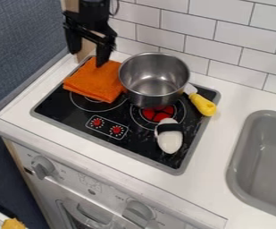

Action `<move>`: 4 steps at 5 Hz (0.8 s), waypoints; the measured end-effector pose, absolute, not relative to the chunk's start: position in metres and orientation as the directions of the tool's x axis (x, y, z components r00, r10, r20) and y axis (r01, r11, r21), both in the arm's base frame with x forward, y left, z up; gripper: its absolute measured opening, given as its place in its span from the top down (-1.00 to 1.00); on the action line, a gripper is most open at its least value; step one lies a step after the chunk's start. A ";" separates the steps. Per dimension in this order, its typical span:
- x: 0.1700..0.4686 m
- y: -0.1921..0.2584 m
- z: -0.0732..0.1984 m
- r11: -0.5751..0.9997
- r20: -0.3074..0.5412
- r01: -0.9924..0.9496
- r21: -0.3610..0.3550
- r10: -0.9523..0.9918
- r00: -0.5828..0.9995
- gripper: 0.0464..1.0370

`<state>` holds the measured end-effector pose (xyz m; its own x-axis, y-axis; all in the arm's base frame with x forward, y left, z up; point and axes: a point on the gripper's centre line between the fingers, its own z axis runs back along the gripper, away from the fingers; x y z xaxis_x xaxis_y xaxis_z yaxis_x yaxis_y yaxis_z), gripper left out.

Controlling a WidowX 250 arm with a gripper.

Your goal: Move the orange cloth to the bottom left corner of the stove

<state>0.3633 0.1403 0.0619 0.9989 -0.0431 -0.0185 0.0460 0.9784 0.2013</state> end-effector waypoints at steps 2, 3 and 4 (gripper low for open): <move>0.382 0.146 0.025 0.995 -0.018 0.017 0.098 -0.015 1.000 -0.93; 0.382 0.150 0.021 0.997 0.013 0.007 0.079 -0.008 1.000 -0.93; 0.368 0.155 0.011 0.998 0.051 0.013 0.056 -0.016 0.999 -0.93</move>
<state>0.3675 0.1550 0.0113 0.9985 -0.0161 0.0515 0.0132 0.9983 0.0560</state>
